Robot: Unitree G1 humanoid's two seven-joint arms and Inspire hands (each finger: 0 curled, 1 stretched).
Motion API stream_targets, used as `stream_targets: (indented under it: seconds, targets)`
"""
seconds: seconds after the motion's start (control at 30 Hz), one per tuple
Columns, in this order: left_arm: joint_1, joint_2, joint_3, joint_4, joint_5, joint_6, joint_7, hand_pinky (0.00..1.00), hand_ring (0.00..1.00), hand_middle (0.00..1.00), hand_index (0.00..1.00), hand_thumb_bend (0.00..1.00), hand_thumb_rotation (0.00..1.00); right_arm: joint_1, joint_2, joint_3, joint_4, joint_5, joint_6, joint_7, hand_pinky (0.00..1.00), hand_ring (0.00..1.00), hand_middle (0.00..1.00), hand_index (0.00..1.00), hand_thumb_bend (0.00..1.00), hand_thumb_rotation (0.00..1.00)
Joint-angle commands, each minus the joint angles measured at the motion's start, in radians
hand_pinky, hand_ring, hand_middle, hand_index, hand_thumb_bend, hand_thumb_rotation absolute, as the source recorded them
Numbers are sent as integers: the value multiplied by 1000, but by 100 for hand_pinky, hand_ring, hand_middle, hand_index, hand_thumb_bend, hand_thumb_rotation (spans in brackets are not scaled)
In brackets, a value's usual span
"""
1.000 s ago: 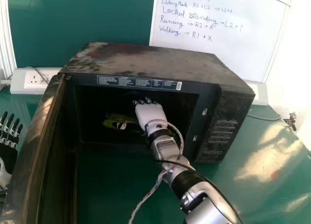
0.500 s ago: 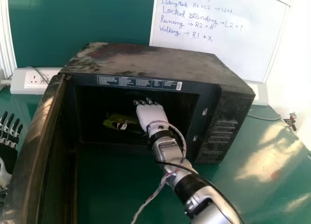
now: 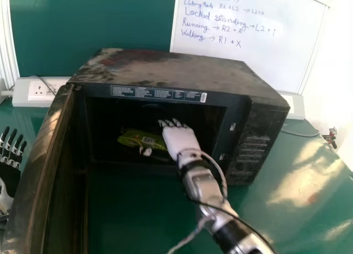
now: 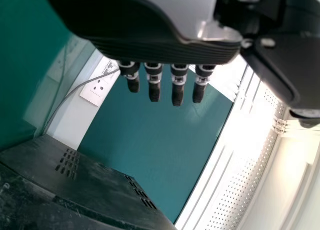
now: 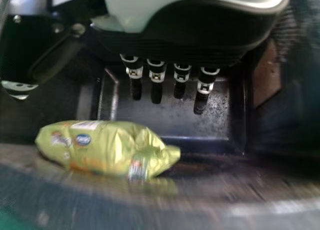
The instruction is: Put biscuit inside oven
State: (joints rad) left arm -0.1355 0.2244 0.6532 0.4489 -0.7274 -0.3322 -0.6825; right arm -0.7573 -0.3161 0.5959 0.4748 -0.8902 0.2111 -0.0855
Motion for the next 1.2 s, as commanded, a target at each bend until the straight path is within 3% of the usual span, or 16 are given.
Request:
stream_targets:
  seconds: [0.0,0.2,0.63,0.8,0.93,1.17]
  targets:
    - [31,-36,0,53,-3,-9,-9,0,67,76,94,0,0,41,-24,-25,-44,3,-20,-12,92,92,95,96,98,83]
    - [32,-39,-4,41,-1,-2,3,0,67,76,94,0,0,149,-71,-65,-155,-11,-65,-62,88,90,91,93,99,83]
    - [27,-38,-5,48,0,-9,2,0,66,76,94,0,0,343,-129,-171,-314,12,-231,-181,92,91,89,89,98,81]
    - [28,-38,-6,47,2,-8,3,0,66,75,94,0,0,387,-139,-212,-298,47,-360,-280,91,88,86,86,96,77]
    - [28,-40,-7,42,-1,-3,3,0,66,75,94,0,0,411,-154,-236,-256,61,-469,-355,89,87,85,85,96,80]
    - [29,-38,-6,40,-9,5,-7,0,66,76,94,0,0,450,-175,-284,-150,150,-667,-413,84,84,82,83,92,74]
